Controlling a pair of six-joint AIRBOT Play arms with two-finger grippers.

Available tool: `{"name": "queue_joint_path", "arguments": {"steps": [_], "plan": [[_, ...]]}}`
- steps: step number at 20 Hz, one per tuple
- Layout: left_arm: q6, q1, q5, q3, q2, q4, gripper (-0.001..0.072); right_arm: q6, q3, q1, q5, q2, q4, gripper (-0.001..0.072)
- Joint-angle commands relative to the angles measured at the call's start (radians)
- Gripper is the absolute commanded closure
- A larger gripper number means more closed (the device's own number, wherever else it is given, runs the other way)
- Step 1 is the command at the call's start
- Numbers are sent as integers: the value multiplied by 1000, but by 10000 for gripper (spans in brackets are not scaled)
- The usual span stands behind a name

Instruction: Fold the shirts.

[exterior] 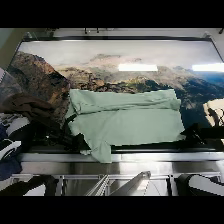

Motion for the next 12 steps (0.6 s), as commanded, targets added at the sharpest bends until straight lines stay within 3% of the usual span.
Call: {"name": "queue_joint_path", "arguments": {"steps": [1, 2, 7, 12], "plan": [[20, 0, 11, 1, -12, -17, 679, -34, -6, 54, 23, -8, 26, 609], [24, 1, 14, 1, -12, -17, 679, -34, -5, 65, 48, -6, 26, 692], [98, 142, 201, 1, -11, -26, 679, -27, 43, 54, 242, 60, 51, 694], [43, 407, 266, 0, 126, -53, 680, 56, 92, -121, 401, 193, -2, 694]]}}
